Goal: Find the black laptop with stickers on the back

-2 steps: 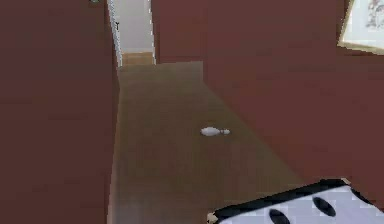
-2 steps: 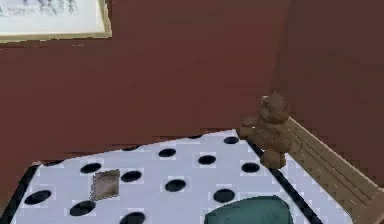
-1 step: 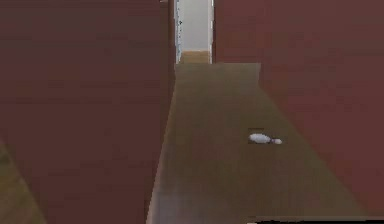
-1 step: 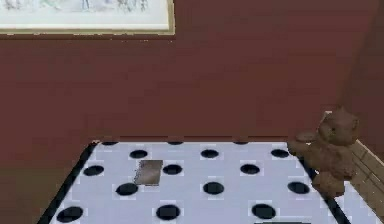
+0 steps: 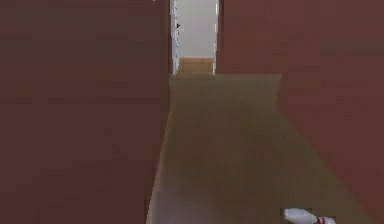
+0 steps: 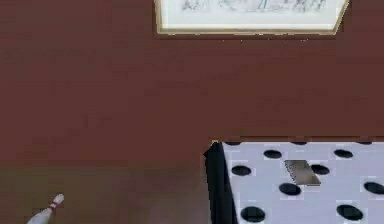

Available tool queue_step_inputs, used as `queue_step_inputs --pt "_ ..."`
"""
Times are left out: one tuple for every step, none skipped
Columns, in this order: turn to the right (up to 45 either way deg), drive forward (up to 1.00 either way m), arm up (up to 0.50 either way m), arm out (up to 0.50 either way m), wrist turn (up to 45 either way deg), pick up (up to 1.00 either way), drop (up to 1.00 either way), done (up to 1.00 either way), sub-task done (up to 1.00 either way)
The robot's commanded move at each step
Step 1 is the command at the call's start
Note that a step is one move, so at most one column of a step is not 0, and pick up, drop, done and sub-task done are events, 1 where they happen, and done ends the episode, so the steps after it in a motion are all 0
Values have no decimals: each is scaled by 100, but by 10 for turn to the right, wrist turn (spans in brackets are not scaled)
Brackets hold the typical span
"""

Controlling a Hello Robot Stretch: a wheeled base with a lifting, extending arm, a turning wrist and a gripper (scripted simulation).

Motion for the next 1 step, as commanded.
queue_step_inputs --pt "0 100 0 0 0 0 0 0 0"
